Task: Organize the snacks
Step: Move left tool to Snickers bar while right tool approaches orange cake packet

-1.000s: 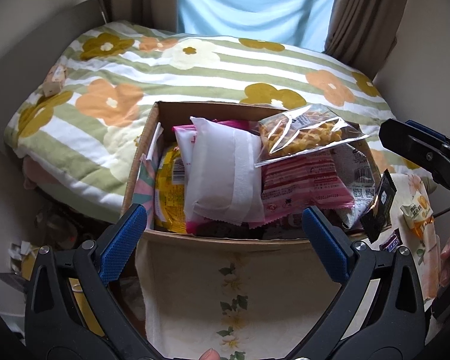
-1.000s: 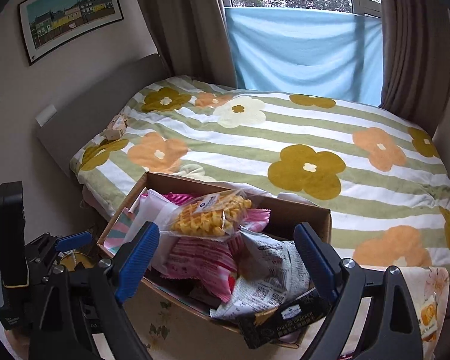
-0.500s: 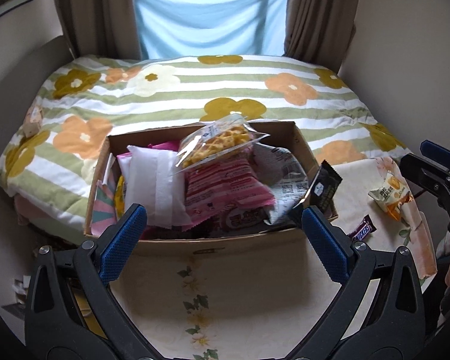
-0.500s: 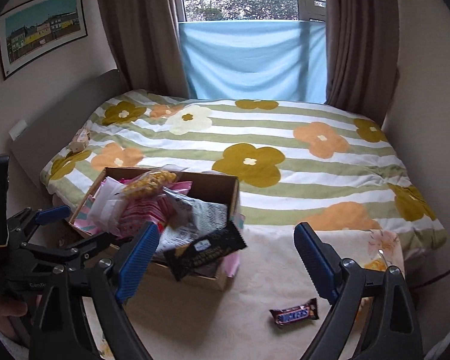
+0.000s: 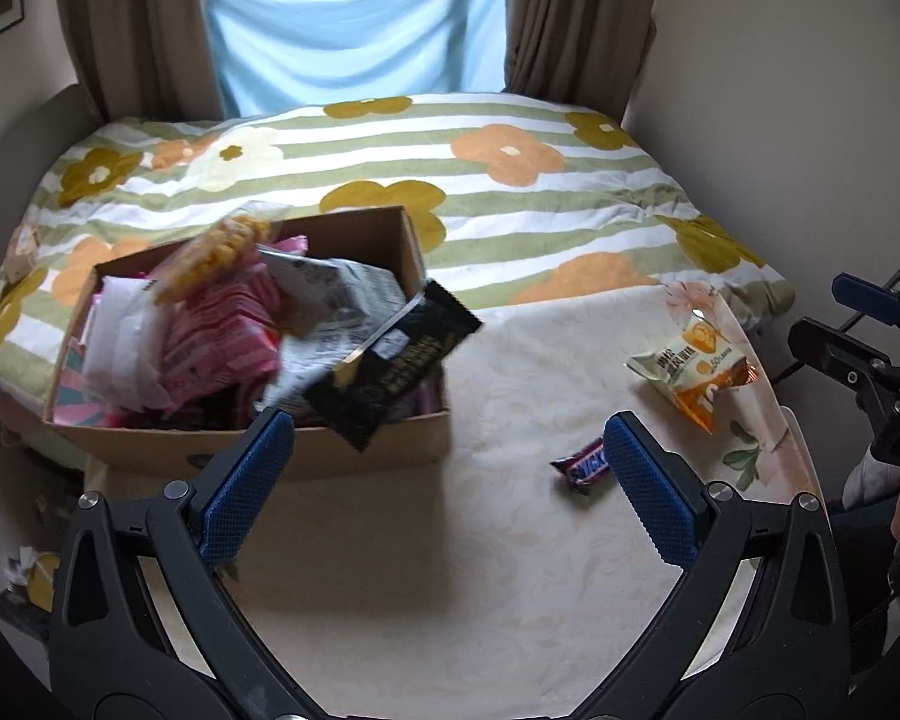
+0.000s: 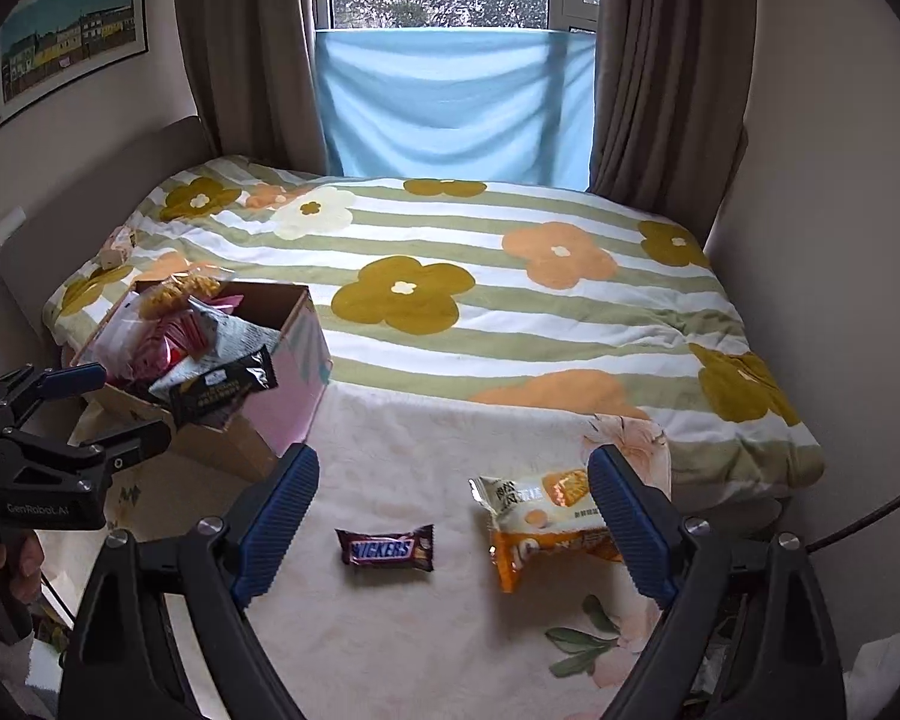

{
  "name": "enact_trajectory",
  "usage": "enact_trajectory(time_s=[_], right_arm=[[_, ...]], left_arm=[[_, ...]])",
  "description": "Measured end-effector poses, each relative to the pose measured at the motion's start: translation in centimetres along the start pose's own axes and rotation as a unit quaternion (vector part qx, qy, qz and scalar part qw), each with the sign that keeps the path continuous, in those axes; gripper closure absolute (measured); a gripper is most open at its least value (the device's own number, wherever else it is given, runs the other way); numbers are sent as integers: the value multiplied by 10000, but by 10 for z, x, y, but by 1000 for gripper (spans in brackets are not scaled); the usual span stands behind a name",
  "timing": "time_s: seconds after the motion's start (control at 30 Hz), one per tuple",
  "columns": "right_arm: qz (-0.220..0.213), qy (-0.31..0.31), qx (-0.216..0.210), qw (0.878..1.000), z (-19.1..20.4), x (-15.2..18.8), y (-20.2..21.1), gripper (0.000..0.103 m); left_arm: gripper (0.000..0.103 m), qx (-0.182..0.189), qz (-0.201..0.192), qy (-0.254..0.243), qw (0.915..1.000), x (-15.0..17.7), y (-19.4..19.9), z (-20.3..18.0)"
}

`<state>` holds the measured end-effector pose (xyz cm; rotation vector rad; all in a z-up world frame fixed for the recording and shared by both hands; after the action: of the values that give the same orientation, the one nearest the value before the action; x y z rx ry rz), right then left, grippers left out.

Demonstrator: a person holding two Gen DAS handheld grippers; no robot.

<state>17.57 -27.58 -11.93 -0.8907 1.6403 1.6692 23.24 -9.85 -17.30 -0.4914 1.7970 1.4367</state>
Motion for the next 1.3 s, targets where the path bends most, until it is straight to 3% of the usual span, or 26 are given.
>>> enact_trajectory(time_s=[0.27, 0.63, 0.83, 0.97, 1.07, 1.2, 1.3], right_arm=[[459, -25, -185, 9988, -54, 43, -29, 14], [961, -419, -337, 9939, -87, 94, -70, 14], [1033, 596, -757, 9900, -90, 95, -77, 14], [1094, 1622, -1178, 9736, -92, 93, -81, 14], [1124, 2292, -1610, 9534, -90, 91, -87, 14], [1173, 2852, -2201, 9254, -85, 89, -100, 14], [1230, 3150, -2581, 9050, -81, 90, -111, 14]], left_arm=[[1, 318, 403, -246, 9984, 42, -46, -66], [1, 689, 901, -1157, 9868, 79, -112, -100], [3, 905, 1126, -1707, 9747, 89, -131, -108], [5, 1035, 1154, -1946, 9685, 86, -138, -113], [9, 1146, 1209, -2160, 9621, 84, -145, -117], [13, 1326, 1355, -2447, 9509, 88, -152, -123], [21, 1449, 1520, -2641, 9414, 96, -155, -125]])
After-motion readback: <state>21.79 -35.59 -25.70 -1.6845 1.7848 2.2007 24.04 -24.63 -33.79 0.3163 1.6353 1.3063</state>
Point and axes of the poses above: each gripper's, at about its wrist camera, not at the fingertips, and y roughly against the way its jaws point, z to its left, x to its underside, the point moved 6 cm from there along -y, roughly the way its jaws point, and after that the axes turned 13 degrees about -z, right-handed, at the moved point
